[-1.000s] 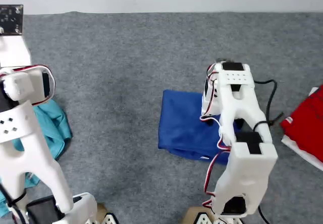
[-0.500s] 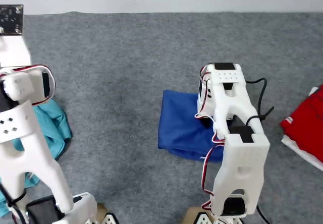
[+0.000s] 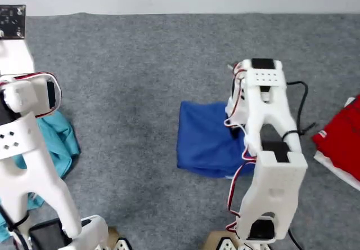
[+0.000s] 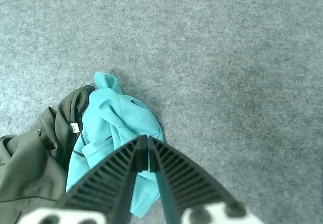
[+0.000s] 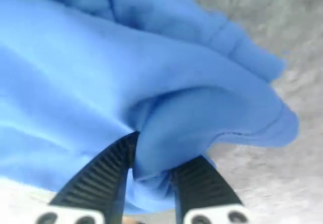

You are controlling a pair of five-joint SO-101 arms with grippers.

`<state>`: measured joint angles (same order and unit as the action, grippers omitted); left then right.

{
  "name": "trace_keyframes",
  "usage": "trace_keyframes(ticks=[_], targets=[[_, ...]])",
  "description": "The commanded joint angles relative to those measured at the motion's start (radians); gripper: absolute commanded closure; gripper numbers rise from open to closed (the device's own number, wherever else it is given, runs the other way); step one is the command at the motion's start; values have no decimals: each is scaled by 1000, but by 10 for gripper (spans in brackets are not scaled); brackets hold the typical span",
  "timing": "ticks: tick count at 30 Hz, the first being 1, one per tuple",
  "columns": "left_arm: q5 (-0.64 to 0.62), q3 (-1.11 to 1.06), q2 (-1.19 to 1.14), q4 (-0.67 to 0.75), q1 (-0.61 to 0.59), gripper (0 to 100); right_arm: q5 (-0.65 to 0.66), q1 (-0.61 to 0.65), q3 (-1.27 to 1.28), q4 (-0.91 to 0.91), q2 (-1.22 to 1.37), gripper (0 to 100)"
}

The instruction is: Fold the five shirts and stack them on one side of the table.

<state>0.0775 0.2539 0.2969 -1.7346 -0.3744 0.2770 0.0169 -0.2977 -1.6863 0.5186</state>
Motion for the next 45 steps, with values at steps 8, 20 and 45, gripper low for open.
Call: trace_keyframes(ticks=[8,20,45], targets=[[-5,4,37,-18,-8,978,689,-108,-78,222,-85,988],[-2,4,32,-18,-8,978,1013,-25,-98,432,-58,988],[-3,4,29,-18,-8,978,258,-81,-279,282,-84,692]])
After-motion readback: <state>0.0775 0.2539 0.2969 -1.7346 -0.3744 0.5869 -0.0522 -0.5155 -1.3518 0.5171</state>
